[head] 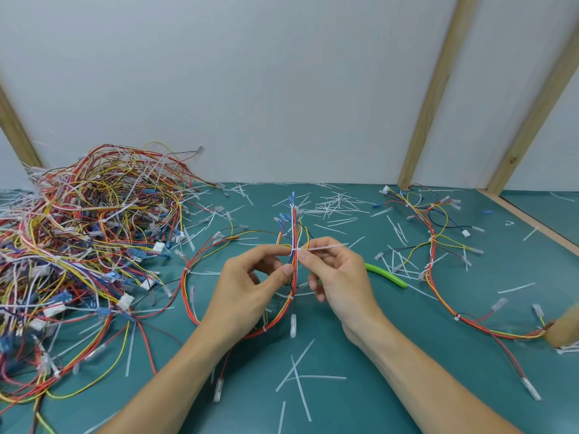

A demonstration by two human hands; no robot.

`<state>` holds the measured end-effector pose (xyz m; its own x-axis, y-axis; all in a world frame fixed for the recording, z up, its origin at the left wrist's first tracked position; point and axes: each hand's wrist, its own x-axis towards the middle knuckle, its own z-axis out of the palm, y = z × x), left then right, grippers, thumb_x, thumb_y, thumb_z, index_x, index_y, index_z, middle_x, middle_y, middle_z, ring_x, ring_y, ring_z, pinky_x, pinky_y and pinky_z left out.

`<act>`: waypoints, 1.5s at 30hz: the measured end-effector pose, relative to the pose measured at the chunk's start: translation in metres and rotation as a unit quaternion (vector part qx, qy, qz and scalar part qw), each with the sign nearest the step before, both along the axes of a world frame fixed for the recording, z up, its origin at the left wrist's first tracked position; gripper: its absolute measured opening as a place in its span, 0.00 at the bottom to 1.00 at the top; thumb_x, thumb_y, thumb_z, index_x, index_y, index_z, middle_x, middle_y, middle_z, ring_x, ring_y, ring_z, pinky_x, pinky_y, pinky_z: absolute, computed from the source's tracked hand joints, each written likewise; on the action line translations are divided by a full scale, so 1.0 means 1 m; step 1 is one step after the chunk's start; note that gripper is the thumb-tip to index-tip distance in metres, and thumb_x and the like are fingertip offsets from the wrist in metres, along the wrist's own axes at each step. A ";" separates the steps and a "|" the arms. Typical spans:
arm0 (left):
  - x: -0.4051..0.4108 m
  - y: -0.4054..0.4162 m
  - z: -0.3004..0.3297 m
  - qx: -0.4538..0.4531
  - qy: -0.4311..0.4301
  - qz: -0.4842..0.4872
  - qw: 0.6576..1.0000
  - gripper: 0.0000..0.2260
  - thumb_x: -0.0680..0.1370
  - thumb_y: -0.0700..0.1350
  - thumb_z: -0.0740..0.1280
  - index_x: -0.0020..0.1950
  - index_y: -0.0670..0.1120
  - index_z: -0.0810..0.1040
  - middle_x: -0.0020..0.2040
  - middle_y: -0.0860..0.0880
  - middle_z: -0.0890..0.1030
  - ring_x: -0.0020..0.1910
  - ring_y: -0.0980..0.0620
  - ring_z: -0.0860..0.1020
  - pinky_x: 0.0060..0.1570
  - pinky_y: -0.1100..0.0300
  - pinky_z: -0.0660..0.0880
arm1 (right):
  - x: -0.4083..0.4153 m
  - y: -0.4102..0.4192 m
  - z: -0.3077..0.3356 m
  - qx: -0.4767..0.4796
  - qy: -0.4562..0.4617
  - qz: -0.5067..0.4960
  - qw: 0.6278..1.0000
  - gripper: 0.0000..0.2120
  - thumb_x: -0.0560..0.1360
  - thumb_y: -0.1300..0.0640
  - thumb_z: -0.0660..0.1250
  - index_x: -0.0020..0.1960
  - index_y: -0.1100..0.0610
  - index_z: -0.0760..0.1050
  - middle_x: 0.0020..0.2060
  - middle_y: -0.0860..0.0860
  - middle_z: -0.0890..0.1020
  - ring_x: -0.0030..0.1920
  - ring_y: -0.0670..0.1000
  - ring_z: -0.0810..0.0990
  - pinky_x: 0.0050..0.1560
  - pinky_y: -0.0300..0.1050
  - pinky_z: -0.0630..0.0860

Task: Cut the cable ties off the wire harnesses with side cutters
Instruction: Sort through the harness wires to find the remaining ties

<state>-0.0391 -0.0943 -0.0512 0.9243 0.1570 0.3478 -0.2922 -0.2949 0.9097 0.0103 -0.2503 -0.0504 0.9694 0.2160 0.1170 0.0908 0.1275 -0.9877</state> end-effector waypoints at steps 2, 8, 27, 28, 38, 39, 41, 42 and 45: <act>0.000 -0.001 0.001 0.001 0.003 -0.008 1.000 0.10 0.76 0.42 0.75 0.53 0.56 0.84 0.38 0.50 0.82 0.38 0.53 0.77 0.35 0.65 0.69 | 0.000 0.000 -0.001 0.000 0.002 0.007 1.000 0.06 0.78 0.57 0.74 0.43 0.50 0.80 0.34 0.57 0.79 0.26 0.47 0.72 0.23 0.39 0.65; 0.001 -0.001 0.001 -0.001 -0.011 -0.001 1.000 0.14 0.75 0.39 0.75 0.52 0.58 0.84 0.39 0.49 0.82 0.39 0.56 0.77 0.37 0.63 0.69 | 0.003 -0.003 0.001 0.019 0.023 0.026 0.999 0.02 0.77 0.57 0.74 0.48 0.53 0.82 0.36 0.52 0.83 0.27 0.45 0.72 0.24 0.37 0.66; 0.000 -0.004 -0.001 0.081 -0.058 0.089 0.991 0.13 0.77 0.37 0.70 0.55 0.54 0.81 0.42 0.53 0.79 0.47 0.53 0.79 0.49 0.59 0.74 | -0.005 0.000 0.005 -0.015 -0.065 -0.001 0.998 0.06 0.76 0.63 0.74 0.45 0.53 0.83 0.37 0.49 0.86 0.25 0.45 0.73 0.25 0.35 0.68; -0.001 -0.004 0.000 0.061 -0.047 0.073 0.994 0.12 0.78 0.38 0.69 0.56 0.54 0.81 0.43 0.52 0.81 0.48 0.52 0.80 0.49 0.59 0.76 | -0.005 0.000 0.005 -0.013 -0.067 0.002 0.998 0.05 0.77 0.62 0.74 0.46 0.52 0.84 0.39 0.50 0.87 0.25 0.46 0.73 0.24 0.35 0.68; -0.004 -0.006 0.003 0.046 -0.021 0.064 0.997 0.08 0.74 0.42 0.76 0.51 0.52 0.84 0.40 0.62 0.84 0.44 0.60 0.81 0.50 0.72 0.72 | -0.007 -0.003 0.014 0.020 -0.003 0.026 0.999 0.08 0.79 0.60 0.70 0.49 0.50 0.87 0.43 0.49 0.86 0.32 0.46 0.73 0.28 0.38 0.69; -0.004 -0.007 0.003 0.052 -0.018 0.068 0.996 0.08 0.74 0.42 0.76 0.51 0.52 0.84 0.39 0.62 0.83 0.44 0.61 0.81 0.50 0.73 0.72 | -0.007 -0.004 0.016 0.040 0.026 0.048 0.998 0.07 0.77 0.58 0.71 0.51 0.51 0.87 0.43 0.47 0.85 0.34 0.45 0.73 0.30 0.37 0.70; -0.003 -0.007 0.001 0.061 -0.024 0.077 0.995 0.08 0.74 0.42 0.76 0.52 0.52 0.84 0.39 0.62 0.83 0.42 0.61 0.81 0.49 0.72 0.72 | -0.004 -0.007 0.019 0.088 0.084 0.082 0.989 0.10 0.71 0.50 0.74 0.50 0.52 0.87 0.41 0.44 0.82 0.36 0.43 0.75 0.35 0.38 0.71; -0.003 -0.008 0.000 0.057 -0.029 0.083 0.994 0.08 0.74 0.42 0.76 0.51 0.52 0.84 0.39 0.61 0.83 0.40 0.61 0.80 0.47 0.71 0.73 | -0.004 -0.007 0.021 0.107 0.104 0.085 0.985 0.11 0.68 0.48 0.74 0.47 0.52 0.86 0.40 0.44 0.81 0.38 0.43 0.75 0.37 0.38 0.72; -0.001 -0.007 -0.001 0.008 -0.052 0.109 0.993 0.08 0.75 0.41 0.75 0.50 0.53 0.84 0.38 0.56 0.83 0.35 0.59 0.79 0.38 0.70 0.74 | -0.002 -0.008 0.018 0.079 0.120 0.050 0.988 0.06 0.72 0.49 0.74 0.40 0.50 0.81 0.36 0.44 0.79 0.39 0.44 0.76 0.40 0.41 0.72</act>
<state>-0.0401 -0.1009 -0.0523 0.8280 0.3437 0.4431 -0.3112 -0.3756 0.8730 0.0085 -0.2578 -0.0321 0.9481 0.3092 -0.0738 -0.1647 0.2791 -0.9460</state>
